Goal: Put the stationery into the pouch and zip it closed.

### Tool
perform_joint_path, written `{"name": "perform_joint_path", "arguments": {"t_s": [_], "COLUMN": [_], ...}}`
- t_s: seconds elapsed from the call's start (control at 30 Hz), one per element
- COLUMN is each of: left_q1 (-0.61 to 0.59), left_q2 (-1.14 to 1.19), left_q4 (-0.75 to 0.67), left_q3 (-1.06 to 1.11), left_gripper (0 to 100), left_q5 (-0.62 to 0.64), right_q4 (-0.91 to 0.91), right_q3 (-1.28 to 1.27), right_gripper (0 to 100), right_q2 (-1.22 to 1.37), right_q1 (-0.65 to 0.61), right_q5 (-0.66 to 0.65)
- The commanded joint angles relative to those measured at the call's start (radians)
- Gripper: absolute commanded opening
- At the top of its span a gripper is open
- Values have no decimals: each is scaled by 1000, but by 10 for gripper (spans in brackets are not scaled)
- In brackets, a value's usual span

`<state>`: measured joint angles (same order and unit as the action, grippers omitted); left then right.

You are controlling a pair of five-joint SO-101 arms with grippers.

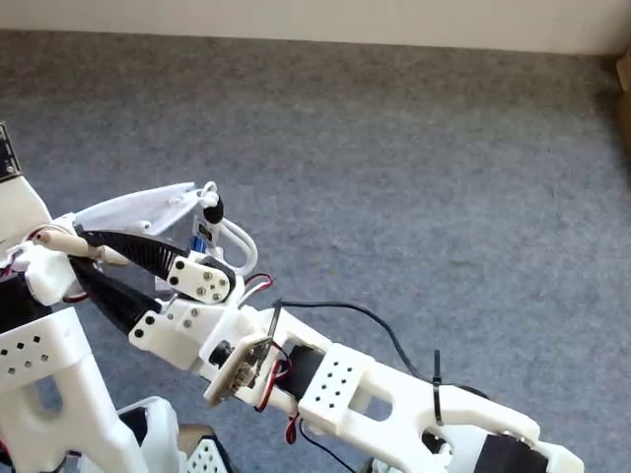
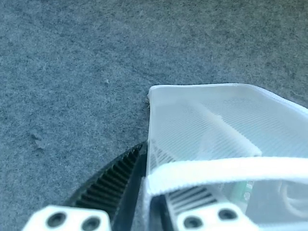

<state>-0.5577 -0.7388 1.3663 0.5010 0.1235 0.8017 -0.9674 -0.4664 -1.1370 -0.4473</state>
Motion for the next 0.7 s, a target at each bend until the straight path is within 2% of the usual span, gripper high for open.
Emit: {"name": "perform_joint_path", "arguments": {"t_s": [0.0,0.13,0.23,0.37,0.5,0.67], "left_q1": [-15,-15,-15,-15,-15,-15], "left_q2": [19,19,19,19,19,19], "left_q4": [-12,-12,-12,-12,-12,-12], "left_q3": [2,2,2,2,2,2], "left_gripper": [11,11,11,11,11,11], "left_q5": [5,5,5,5,5,5], "right_q4": [4,-38,-219,-420,-522,-532], "right_q3": [-8,-8,-1,31,119,150], "right_gripper": [4,4,4,4,4,4], "right_q2": [-68,-225,-358,-472,-470,-401], "right_q1": [73,93,105,174,268,340], "right_q5": [-3,100,166,384,534,643]}}
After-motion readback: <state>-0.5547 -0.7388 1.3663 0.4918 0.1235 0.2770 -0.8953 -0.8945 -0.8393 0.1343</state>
